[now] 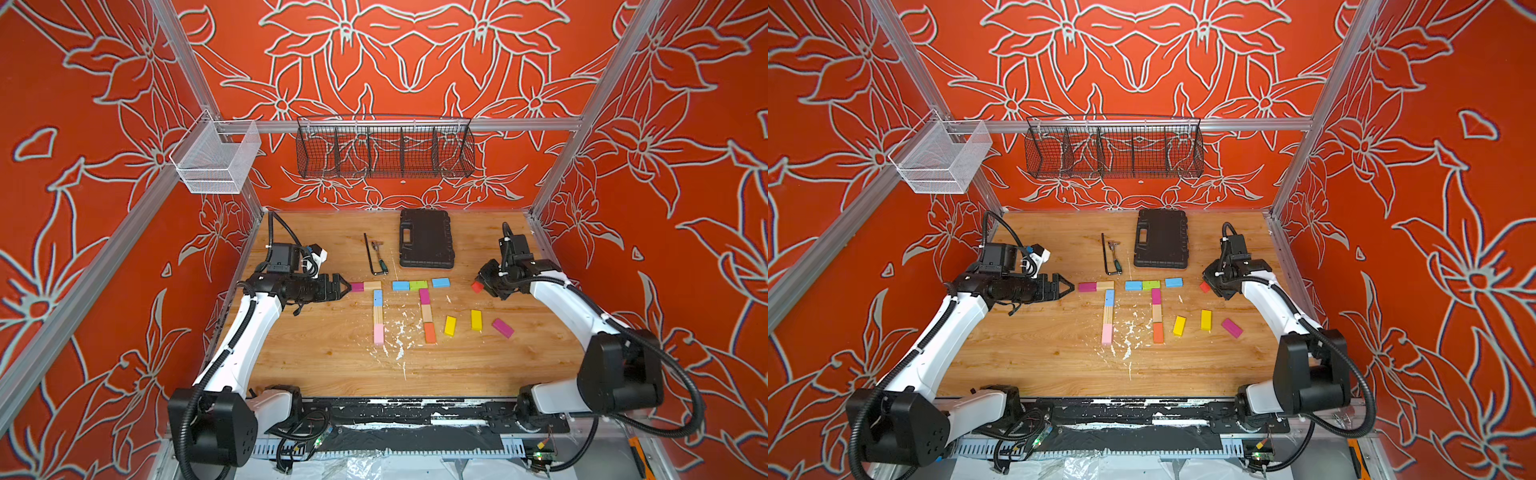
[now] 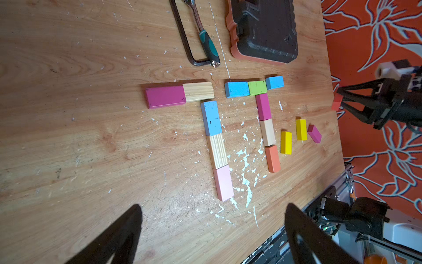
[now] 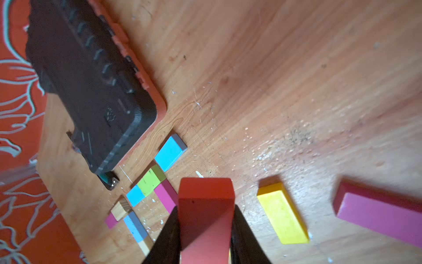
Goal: Assemble the number 7 with building blocks
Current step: Place the building block at the center of the board.
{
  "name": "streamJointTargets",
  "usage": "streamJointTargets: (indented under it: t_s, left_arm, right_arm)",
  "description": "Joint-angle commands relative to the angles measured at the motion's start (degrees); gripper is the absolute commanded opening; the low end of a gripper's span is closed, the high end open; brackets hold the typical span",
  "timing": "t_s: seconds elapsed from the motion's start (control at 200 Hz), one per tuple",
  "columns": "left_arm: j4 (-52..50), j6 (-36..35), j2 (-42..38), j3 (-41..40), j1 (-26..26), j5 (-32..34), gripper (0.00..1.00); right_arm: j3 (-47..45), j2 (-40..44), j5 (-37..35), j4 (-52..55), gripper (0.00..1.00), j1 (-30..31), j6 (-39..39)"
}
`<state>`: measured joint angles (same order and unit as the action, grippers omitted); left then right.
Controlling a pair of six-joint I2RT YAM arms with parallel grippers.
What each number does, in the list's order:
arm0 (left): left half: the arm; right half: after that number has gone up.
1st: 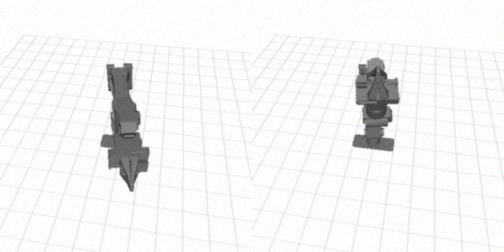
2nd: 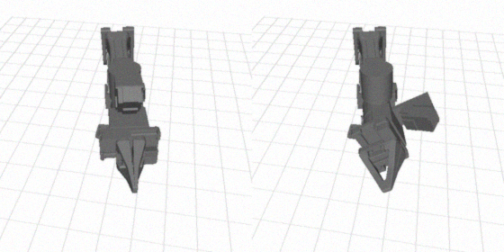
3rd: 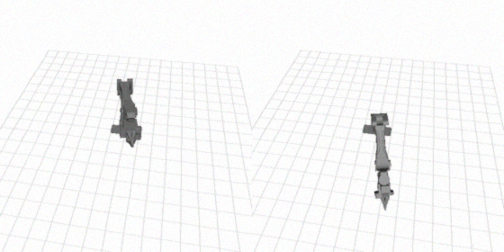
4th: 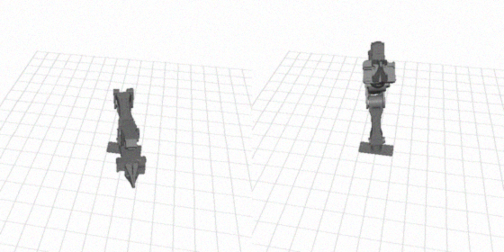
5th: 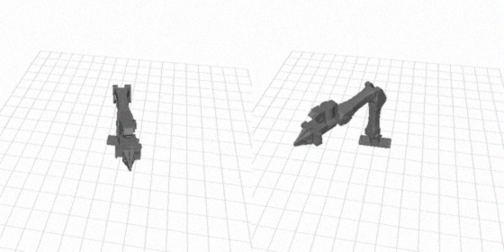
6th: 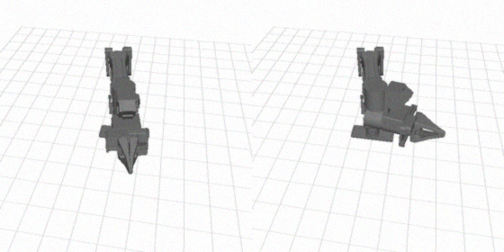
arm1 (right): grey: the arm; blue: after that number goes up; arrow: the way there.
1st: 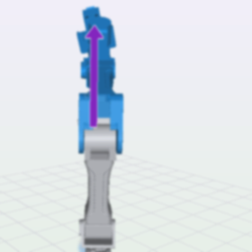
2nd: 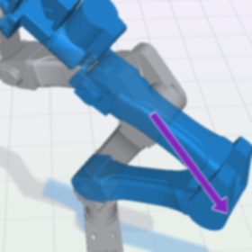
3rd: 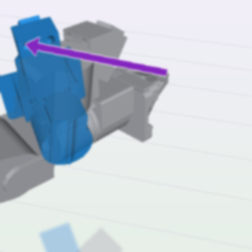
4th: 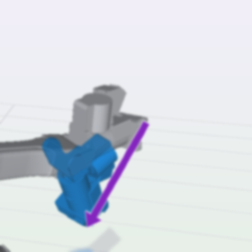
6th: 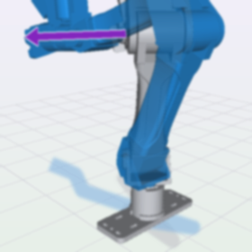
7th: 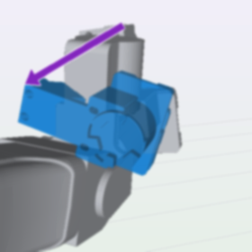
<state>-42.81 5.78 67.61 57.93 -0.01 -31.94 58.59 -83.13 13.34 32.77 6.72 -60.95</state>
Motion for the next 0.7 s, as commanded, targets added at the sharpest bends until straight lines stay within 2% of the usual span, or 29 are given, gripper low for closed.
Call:
streamJointTargets:
  t_s: [0.0,0.21,0.425,0.696]
  left_arm:
    - [-0.9,-0.6,-0.7,-0.5,-0.3,0.6,0.94]
    - [-1.1,-0.6,-0.9,-0.5,-0.3,1.2,0.95]
    - [-1.1,-0.6,-0.6,-0.5,-0.3,1.6,0.95]
    - [-1.1,-0.5,-0.2,-0.5,-0.3,1.5,0.95]
  right_arm:
    - [-1.3,-2.9,4.8,0.4,0.05,0.0,-15.7]
    - [0.9,-7.5,1.0,0.9,0.04,0.1,-20.3]
    - [3.9,-16.2,3.6,-2.1,0.07,0.3,-22.1]
    - [10.1,-24.1,2.5,-1.6,0.09,0.7,-22.1]
